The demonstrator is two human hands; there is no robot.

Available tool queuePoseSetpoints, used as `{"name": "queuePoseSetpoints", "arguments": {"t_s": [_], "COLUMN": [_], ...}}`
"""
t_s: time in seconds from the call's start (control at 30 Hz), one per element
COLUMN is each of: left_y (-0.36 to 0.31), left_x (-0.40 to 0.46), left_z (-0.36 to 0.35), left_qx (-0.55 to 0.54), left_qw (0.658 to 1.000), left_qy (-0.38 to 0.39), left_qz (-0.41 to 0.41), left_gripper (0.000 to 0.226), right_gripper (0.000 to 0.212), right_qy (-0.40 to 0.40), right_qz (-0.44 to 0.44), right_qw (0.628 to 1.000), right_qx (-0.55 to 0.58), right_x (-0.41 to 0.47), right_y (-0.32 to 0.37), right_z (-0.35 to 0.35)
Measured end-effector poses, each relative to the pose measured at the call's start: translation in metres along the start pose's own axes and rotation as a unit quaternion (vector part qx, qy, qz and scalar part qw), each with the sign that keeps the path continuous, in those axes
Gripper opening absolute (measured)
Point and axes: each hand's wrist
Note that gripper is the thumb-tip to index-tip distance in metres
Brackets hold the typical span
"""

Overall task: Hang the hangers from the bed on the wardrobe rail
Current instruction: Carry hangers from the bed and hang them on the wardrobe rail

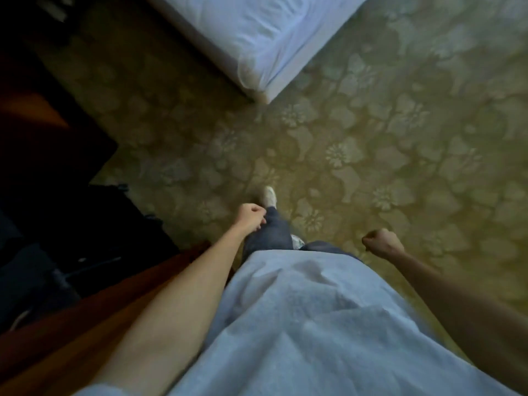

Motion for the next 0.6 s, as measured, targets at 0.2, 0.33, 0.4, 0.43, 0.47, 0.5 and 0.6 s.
{"name": "queuePoseSetpoints", "arguments": {"t_s": [0.2,0.33,0.4,0.43,0.47,0.5,0.6], "left_y": [-0.077,-0.137,-0.174,-0.197,-0.222,-0.249,-0.342], "left_x": [0.086,0.15,0.173,0.183,0.193,0.203,0.228], "left_z": [0.039,0.085,0.111,0.122,0.131,0.138,0.142], "left_qx": [0.066,0.089,0.075,0.062,0.051,0.045,0.036], "left_qw": [0.998,0.995,0.995,0.996,0.997,0.998,0.999], "left_qy": [0.0,0.023,0.016,0.01,0.004,0.003,0.025], "left_qz": [0.018,0.046,0.063,0.065,0.06,0.051,0.017], "left_gripper": [0.028,0.03,0.032,0.031,0.03,0.028,0.023], "right_gripper": [0.024,0.026,0.023,0.022,0.022,0.021,0.022], "right_qy": [-0.007,-0.049,-0.06,-0.065,-0.072,-0.079,-0.093], "right_qz": [0.06,0.118,0.146,0.157,0.164,0.167,0.146], "right_qw": [0.995,0.988,0.984,0.981,0.979,0.978,0.98], "right_qx": [0.074,0.089,0.087,0.089,0.094,0.099,0.102], "right_x": [0.064,0.099,0.105,0.108,0.111,0.116,0.133], "right_y": [0.122,0.235,0.283,0.302,0.317,0.327,0.326], "right_z": [0.086,0.189,0.24,0.265,0.288,0.31,0.365]}}
Point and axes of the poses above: each hand's wrist, its own x-axis towards the middle knuckle, its own z-axis out of the back of the hand, y = z × x, and after that the axes turned 5 degrees about y, right-handed
